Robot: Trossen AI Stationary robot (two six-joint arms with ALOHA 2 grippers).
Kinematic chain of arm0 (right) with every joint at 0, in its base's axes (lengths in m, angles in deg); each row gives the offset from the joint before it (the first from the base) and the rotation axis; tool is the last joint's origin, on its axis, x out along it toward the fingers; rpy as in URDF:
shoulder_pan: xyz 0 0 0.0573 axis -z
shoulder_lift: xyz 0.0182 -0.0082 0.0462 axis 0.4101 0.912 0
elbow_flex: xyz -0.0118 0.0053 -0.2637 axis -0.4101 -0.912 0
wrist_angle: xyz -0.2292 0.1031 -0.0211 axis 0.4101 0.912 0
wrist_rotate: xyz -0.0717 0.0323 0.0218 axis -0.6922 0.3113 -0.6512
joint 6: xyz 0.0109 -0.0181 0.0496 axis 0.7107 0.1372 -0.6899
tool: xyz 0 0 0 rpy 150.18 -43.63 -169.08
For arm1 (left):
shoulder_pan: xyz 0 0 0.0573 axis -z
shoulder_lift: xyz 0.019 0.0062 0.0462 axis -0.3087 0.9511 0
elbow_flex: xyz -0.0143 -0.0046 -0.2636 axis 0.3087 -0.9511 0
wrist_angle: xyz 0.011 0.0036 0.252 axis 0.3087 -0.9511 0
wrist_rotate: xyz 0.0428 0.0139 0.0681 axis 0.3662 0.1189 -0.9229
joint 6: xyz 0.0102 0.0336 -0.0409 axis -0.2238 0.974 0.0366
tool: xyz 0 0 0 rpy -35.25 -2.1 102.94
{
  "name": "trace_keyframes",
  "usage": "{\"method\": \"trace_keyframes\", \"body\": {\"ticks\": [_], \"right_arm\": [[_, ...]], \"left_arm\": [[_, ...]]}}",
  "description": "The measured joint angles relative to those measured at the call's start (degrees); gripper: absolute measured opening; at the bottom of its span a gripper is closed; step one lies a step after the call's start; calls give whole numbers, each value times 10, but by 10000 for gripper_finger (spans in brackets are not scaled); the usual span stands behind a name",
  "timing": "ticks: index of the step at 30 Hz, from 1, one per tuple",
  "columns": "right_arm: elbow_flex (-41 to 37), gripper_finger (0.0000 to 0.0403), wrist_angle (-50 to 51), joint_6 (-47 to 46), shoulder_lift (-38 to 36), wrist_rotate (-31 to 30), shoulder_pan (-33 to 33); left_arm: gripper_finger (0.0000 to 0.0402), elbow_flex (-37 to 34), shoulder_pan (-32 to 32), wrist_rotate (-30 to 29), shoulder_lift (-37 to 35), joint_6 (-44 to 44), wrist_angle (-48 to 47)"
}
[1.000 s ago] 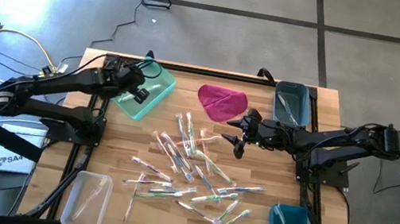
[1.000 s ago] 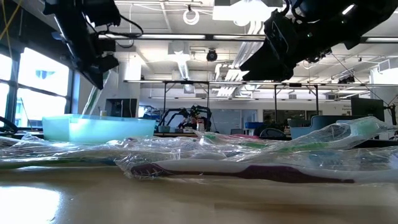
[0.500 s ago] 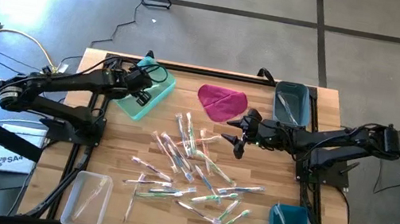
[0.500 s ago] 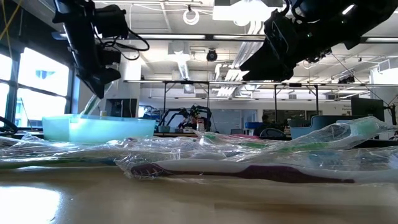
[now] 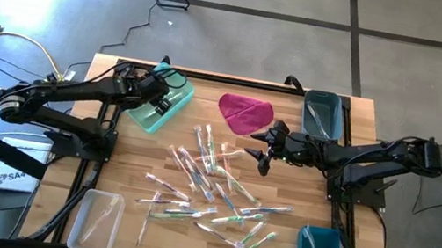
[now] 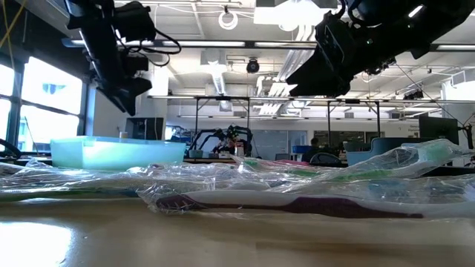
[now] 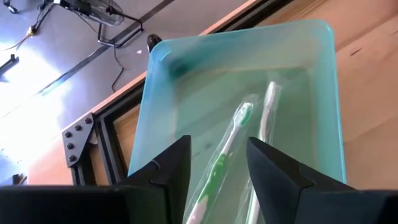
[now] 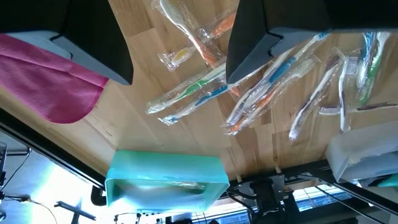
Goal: Pick & Place Toothbrushes
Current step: Put the orange toothbrush to the transparent bin
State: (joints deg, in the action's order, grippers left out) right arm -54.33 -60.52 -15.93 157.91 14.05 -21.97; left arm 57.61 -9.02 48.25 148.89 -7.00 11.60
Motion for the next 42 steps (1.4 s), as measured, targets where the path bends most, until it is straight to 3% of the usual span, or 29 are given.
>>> {"method": "trace_keyframes", "body": {"ticks": [14,22,26,31,35,42], "right_arm": [[0,250,0,0,0,0,0],[0,250,0,0,0,0,0],[0,250,2,0,0,0,0],[0,250,2,0,0,0,0],[0,250,3,0,0,0,0],[0,250,3,0,0,-3,0]], "left_arm": [[146,0,0,2,0,39,12],[74,-34,2,34,-3,80,80],[35,-58,25,45,-4,119,158],[3,-80,61,103,-23,178,262],[5,-94,83,163,-39,228,321],[1,-116,111,219,-59,270,372]]}}
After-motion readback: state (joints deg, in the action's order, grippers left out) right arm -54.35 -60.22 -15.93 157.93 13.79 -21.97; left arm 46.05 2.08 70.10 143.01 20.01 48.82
